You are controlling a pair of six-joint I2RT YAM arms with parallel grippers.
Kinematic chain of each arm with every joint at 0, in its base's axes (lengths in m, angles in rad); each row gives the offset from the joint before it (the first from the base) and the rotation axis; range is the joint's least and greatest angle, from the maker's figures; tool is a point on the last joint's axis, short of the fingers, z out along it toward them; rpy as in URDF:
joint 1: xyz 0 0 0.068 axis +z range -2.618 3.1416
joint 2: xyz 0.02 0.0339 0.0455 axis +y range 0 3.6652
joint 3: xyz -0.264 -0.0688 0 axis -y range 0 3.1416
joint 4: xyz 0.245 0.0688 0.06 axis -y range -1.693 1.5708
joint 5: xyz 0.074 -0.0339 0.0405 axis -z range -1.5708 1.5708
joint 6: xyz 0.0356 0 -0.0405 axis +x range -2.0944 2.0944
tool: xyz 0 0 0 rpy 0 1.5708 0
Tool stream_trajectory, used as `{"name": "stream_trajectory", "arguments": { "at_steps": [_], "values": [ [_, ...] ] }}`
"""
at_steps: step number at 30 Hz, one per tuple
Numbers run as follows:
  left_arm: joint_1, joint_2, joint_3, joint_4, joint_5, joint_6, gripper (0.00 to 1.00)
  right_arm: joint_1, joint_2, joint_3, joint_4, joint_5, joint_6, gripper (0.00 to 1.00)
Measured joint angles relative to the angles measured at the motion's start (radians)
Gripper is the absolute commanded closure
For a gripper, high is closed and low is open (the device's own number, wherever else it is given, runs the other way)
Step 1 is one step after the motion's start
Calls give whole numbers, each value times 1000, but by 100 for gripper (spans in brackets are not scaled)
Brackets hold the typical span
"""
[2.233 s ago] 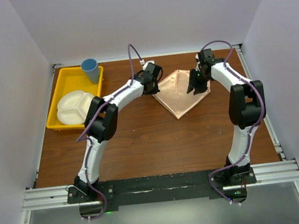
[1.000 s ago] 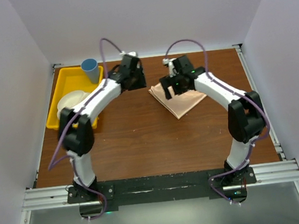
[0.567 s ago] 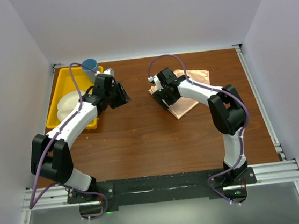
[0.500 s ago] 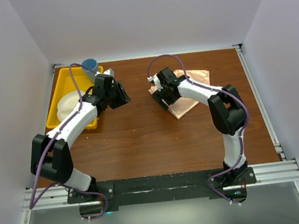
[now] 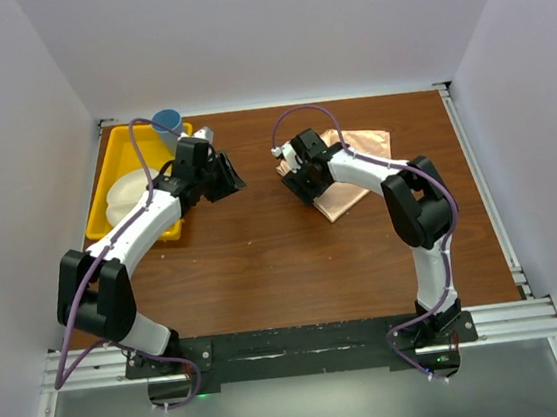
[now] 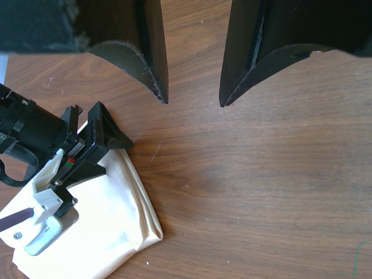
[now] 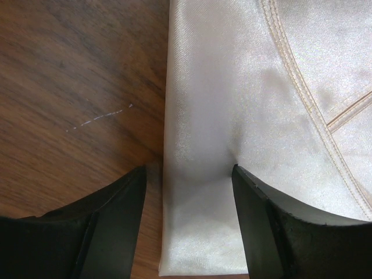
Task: Fold the napkin, place the utensils inside, and roll it up
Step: Fold the napkin, then roll the napkin with the utensil
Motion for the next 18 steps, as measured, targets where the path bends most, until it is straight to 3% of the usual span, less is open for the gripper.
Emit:
{"name": "stream_trajectory", "arguments": {
  "at_steps": [9,15,18],
  "values": [
    [0,0,-3,-1,10,0,56,15,0,2,-10,97,5,25],
    [0,0,-18,-4,12,0,56,74,-5,28,-57,200,18,42],
    [0,0,-19,-1,12,0,56,102,-8,29,-64,230,30,45]
  ]
}}
